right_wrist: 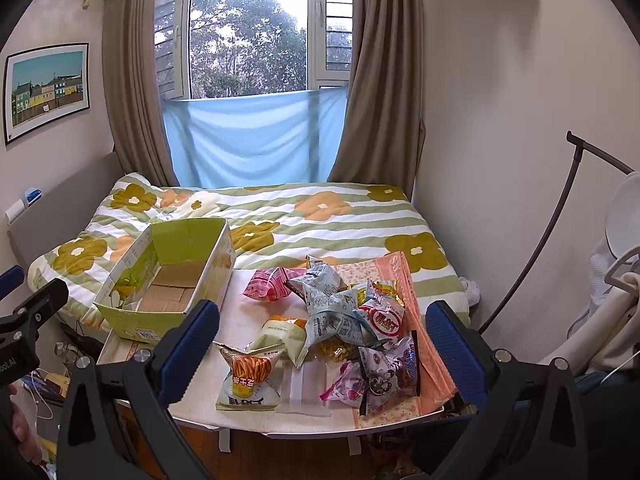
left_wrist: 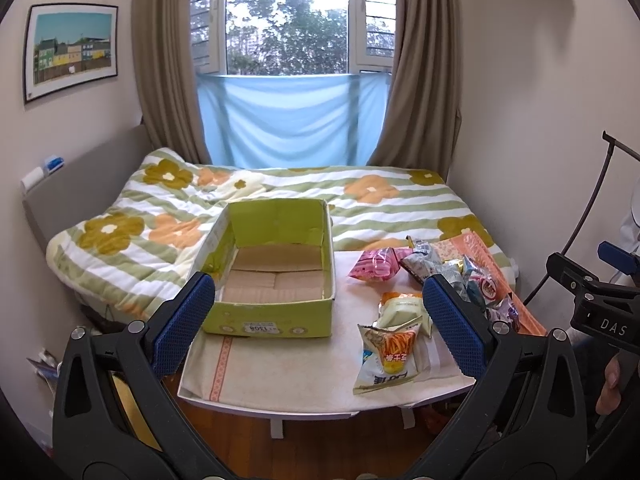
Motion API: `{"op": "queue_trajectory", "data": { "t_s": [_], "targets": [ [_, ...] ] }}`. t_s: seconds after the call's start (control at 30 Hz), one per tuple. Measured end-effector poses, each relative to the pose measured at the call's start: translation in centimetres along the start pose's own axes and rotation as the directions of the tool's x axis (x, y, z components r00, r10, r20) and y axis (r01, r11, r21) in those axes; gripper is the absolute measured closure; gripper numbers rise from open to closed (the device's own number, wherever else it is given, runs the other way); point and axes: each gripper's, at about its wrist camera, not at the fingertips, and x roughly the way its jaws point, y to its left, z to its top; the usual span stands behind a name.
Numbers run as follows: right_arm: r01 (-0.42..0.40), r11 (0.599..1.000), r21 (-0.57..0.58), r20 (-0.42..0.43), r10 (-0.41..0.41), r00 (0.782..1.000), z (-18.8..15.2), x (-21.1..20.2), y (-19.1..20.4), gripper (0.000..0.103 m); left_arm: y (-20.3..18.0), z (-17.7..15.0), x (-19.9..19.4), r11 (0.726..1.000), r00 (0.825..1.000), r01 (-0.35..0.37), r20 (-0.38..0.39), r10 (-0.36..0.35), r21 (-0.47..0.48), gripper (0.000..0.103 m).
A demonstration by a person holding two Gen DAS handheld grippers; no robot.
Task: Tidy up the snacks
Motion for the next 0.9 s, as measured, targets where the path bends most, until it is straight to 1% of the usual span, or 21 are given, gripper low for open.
{"op": "queue_trajectory", "data": {
  "t_s": [0.27, 0.9],
  "targets": [
    [-0.002, 1.000, -0.001, -0.002, 0.002, 1.000, -0.23, 0.08, 0.16, 0.000, 0.48, 0.04, -0.22, 1.000, 1.000, -0.006, 0.000, 0.006, 0.000, 0.000],
    [-0.001, 1.000, -0.005, -0.005, 0.001, 1.000, -0.25, 0.07, 0.33, 0.000, 0.11, -0.11, -0.01, 1.000, 1.000, -0.001, -0.001, 0.001, -0.002, 0.000]
  ]
}}
